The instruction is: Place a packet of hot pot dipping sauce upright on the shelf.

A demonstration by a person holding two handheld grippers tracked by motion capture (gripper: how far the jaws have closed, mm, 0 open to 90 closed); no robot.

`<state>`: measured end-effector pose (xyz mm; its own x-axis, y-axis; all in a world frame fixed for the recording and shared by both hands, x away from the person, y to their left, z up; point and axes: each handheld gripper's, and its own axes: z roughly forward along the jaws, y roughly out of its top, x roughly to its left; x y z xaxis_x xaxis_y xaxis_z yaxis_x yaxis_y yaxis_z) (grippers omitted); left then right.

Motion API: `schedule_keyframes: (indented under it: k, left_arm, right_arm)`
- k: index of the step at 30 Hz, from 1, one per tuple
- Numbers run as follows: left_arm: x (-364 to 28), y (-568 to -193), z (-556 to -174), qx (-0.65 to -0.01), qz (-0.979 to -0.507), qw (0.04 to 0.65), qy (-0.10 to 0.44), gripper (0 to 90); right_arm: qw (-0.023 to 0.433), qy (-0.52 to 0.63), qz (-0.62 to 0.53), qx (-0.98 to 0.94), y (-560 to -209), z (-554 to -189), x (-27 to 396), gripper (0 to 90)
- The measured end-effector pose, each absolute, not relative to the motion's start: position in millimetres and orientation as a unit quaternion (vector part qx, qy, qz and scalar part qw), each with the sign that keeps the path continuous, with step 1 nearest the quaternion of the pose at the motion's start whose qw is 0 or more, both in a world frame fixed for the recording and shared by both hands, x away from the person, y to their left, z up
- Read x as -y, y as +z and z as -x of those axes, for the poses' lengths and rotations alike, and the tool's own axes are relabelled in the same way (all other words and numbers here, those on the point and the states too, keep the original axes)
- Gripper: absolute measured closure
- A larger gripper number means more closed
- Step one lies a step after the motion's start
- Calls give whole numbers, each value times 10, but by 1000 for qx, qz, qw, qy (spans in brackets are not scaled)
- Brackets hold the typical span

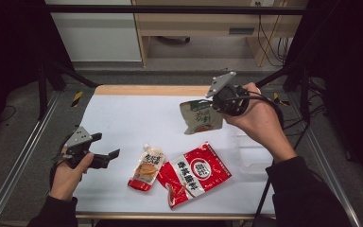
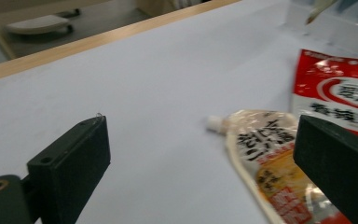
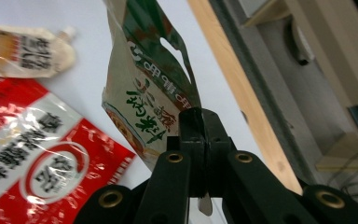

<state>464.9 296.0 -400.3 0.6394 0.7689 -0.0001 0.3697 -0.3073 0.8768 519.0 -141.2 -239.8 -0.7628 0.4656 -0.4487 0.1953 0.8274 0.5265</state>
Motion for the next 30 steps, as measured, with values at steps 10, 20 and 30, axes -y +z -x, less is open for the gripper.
schedule_keyframes:
  k: [10,20,30]
  left_arm:
    - [-3119,-4300,-4677,-409,-769,437,226,53]
    - [-3125,-4353,-4693,-407,-772,433,227,55]
    - [-3142,-4378,-4679,-412,-770,431,228,57]
  right_arm:
    - [339,251,-223,-879,-2328,-5321,1937,899]
    - [358,254,-260,-860,-2457,-5430,2385,900]
    - [360,255,-291,-849,-2602,-5545,2703,900]
